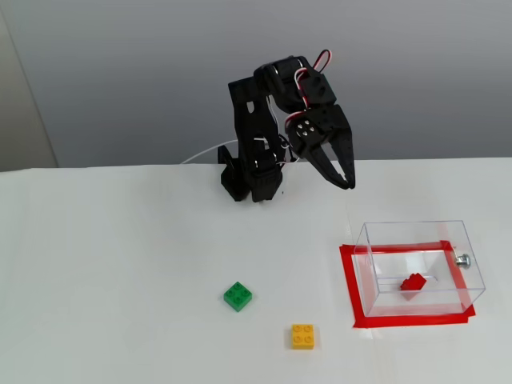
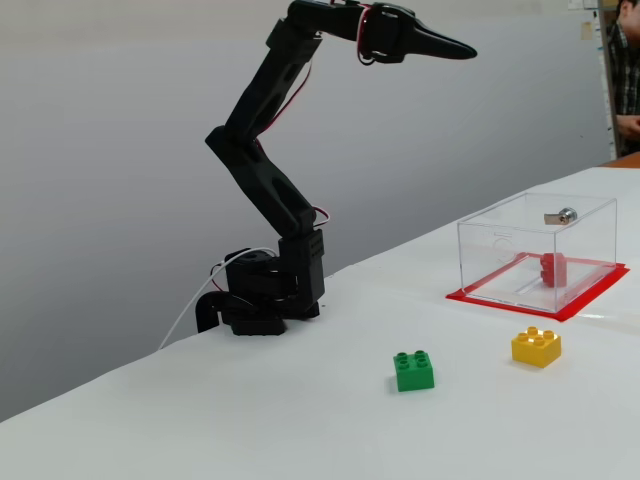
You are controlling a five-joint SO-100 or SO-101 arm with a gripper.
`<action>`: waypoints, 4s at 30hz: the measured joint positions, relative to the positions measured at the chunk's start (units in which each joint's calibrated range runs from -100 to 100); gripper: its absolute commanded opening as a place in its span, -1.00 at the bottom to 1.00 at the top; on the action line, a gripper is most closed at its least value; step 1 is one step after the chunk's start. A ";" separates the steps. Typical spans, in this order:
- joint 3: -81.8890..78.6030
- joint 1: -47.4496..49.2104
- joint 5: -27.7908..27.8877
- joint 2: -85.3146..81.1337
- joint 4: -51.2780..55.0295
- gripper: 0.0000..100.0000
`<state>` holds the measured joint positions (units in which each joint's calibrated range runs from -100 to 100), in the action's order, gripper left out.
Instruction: Pick the red lego brick and place it into the transparent box
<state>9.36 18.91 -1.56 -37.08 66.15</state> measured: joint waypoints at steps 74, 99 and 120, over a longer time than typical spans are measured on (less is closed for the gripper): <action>-106.62 -29.17 0.00 -62.16 -8.23 -0.98; -103.00 -24.04 0.15 -62.16 7.88 -0.97; -103.00 -24.04 0.15 -62.16 7.88 -0.97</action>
<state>-93.65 -5.13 -1.42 -99.24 74.04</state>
